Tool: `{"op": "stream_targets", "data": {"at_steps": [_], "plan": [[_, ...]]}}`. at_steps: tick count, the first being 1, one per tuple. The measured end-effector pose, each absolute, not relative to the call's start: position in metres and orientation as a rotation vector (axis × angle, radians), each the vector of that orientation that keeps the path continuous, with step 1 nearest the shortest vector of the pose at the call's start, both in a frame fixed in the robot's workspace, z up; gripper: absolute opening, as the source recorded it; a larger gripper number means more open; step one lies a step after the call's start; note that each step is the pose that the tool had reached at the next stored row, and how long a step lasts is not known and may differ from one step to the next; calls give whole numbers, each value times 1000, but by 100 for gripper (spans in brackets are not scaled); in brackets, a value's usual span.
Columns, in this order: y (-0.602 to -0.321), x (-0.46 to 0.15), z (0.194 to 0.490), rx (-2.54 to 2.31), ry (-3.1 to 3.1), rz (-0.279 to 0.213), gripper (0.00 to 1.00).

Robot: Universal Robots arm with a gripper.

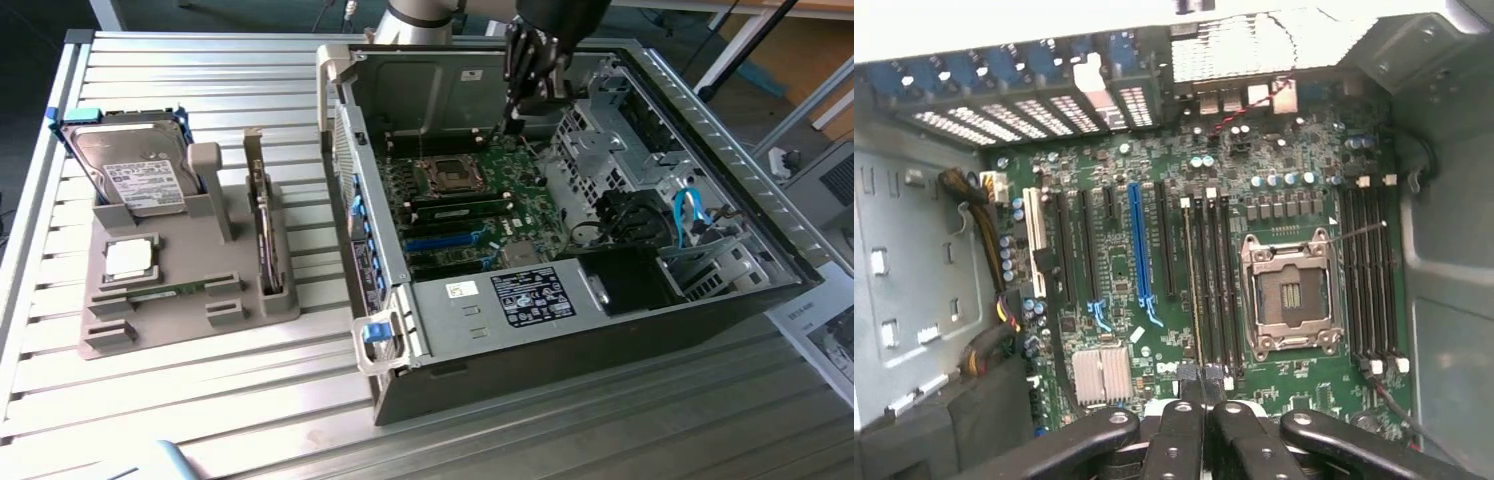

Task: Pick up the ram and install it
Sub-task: 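Press down the ram until it locks into place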

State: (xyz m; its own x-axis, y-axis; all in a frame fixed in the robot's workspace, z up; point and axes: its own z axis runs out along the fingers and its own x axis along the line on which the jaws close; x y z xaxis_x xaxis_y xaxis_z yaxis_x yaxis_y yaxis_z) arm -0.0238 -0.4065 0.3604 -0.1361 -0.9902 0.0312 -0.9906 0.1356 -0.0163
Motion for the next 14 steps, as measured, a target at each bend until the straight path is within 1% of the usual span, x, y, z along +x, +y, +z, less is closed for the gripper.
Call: {"op": "stream_targets", "data": {"at_steps": [14], "plan": [[-406,-24,361,1667,-2642,48,11]]}}
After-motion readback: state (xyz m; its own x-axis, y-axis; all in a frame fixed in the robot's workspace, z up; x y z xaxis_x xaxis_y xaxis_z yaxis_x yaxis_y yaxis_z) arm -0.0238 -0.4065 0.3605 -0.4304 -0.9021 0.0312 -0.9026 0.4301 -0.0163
